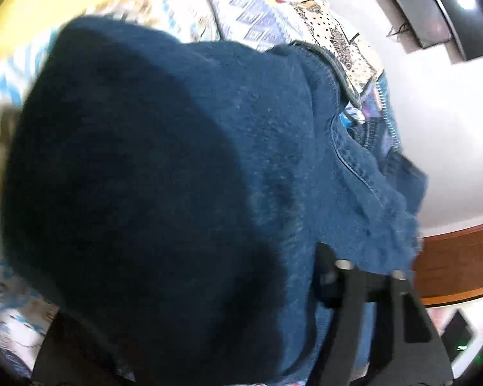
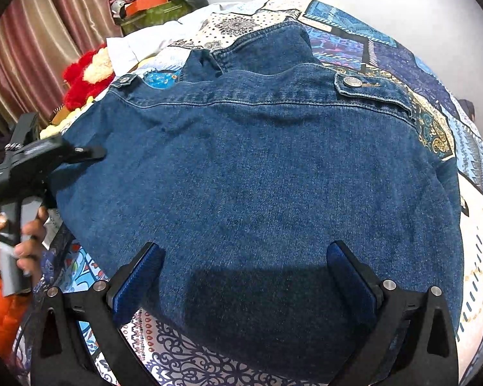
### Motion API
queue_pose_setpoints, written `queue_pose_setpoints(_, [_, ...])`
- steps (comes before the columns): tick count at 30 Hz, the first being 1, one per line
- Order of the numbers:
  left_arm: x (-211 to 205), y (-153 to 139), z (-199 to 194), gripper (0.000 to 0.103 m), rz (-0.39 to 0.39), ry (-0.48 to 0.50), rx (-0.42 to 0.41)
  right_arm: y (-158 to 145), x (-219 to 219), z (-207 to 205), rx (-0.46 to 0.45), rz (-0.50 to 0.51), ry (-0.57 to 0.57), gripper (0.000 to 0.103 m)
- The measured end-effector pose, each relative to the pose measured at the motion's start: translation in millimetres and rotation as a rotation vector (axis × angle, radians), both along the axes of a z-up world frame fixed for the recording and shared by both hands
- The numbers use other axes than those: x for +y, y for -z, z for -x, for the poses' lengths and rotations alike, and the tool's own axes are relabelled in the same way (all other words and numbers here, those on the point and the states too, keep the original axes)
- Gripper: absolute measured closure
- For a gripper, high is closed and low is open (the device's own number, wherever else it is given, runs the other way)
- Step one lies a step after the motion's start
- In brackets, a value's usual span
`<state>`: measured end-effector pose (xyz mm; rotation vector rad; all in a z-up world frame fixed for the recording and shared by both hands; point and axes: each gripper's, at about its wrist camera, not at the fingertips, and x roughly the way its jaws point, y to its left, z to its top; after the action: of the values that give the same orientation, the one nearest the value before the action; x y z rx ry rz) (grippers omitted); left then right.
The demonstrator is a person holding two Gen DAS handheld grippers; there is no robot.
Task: Fold large clothes
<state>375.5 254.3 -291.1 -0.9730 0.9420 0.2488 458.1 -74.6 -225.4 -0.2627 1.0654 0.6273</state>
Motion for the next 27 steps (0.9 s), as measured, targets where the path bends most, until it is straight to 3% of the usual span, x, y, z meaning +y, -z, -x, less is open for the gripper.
queue_pose_setpoints(3, [-12.0,-22.1,0.0,0.061,-0.129,0.020,-0.015,-5.7,-0.8,-1.0,0.035,-0.013,0.011,0.000])
queue_pose_setpoints(6, [-24.9,-54.5,5.2,0.069,-0.249,0.053,-0.064,-16.1,-1.2,-1.5,0.071,-0.062,0.026,0.000])
queue_pose_setpoints(12, [-39.9,-123.9,26.6,0.071,-0.443,0.079,-0.184,-41.9,24.6,5.6,0.002,-0.112,0.001,0.000])
queue_pose_setpoints(16, [-48.6,-151.4,44.9,0.071,-0.570,0.096,-0.216,-28.7,62.3,8.7,0.003,-0.090,-0.048,0.000])
queue_pose_setpoints(19, [-48.6,-157.5,50.4,0.071,-0.617,0.098,-0.202,-3.1,95.6,12.9,0.024,-0.032,-0.097,0.000])
queue_pose_setpoints(22, [-44.7,-150.4,46.0,0.071,-0.614,0.097,-0.159,23.4,122.6,20.8,0.054,0.021,-0.142,0.000])
queue_pose_setpoints(27, [-39.2,-144.4,35.2,0.071,-0.596,0.074,-0.122,27.4,128.5,18.1,0.093,0.046,-0.186,0.000])
